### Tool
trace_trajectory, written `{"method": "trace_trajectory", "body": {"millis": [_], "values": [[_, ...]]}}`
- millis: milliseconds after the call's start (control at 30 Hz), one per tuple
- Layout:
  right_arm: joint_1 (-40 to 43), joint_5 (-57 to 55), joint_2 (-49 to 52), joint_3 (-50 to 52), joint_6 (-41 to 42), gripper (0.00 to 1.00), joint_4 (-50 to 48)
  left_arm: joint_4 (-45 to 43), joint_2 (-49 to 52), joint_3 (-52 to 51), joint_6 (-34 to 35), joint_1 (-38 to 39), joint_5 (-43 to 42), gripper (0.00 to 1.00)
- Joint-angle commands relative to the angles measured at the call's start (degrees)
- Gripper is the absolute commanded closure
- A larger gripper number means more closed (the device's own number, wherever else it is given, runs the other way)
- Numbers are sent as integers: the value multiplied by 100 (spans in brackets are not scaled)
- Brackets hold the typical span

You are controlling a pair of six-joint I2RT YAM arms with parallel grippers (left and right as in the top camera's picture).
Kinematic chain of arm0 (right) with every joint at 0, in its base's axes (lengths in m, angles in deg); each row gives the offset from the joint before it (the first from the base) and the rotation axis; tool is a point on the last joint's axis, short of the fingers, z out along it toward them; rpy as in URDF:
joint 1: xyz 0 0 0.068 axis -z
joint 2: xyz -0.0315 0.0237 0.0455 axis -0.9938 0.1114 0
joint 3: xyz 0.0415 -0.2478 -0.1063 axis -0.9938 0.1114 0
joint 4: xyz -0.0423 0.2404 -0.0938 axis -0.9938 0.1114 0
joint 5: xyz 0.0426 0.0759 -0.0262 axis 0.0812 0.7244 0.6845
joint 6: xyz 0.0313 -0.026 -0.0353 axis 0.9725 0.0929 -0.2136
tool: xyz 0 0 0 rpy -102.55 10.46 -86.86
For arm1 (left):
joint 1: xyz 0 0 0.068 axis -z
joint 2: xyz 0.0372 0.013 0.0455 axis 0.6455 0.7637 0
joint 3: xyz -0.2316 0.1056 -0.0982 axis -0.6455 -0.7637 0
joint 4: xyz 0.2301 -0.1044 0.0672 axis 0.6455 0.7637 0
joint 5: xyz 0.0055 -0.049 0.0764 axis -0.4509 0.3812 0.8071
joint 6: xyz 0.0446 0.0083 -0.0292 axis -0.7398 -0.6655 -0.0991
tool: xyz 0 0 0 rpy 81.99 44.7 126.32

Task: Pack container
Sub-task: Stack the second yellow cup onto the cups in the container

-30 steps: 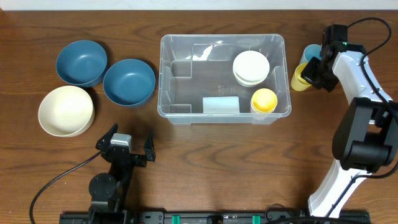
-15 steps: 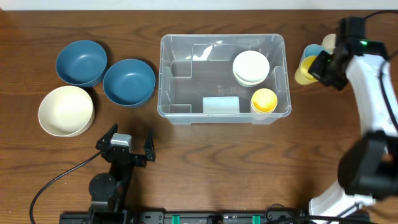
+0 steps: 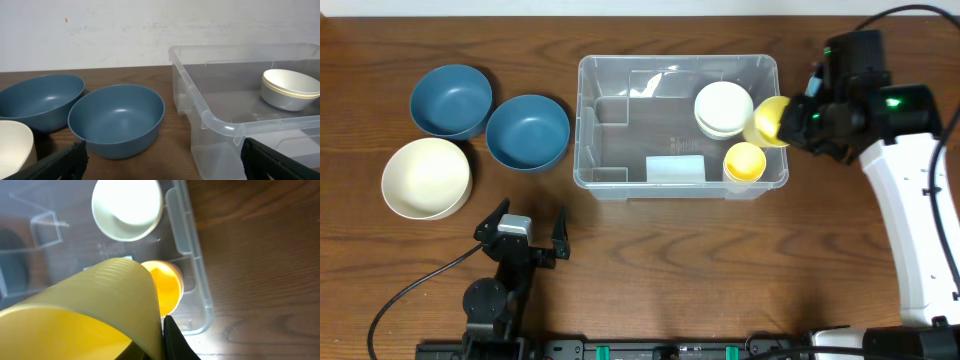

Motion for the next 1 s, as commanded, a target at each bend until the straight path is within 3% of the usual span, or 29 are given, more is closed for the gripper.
{"method": "trace_trajectory", "body": {"millis": [0, 433, 500, 567, 633, 967], "values": [[-203, -369, 57, 160, 48, 93, -66, 192, -28, -101, -98, -22, -83, 2], [-278, -361, 203, 1163, 155, 91, -601, 192, -28, -101, -98, -22, -83, 2], [-278, -358, 203, 1189, 153, 74, -616, 192, -28, -101, -98, -22, -83, 2], [-278, -352, 203, 1189, 153, 47, -643, 192, -28, -101, -98, -22, -83, 2], [-278, -289, 203, 1189, 116, 36, -697, 192, -28, -101, -98, -22, -83, 2], [-149, -94, 201, 557, -66, 32, -848, 192, -28, -101, -98, -22, -83, 2]]}}
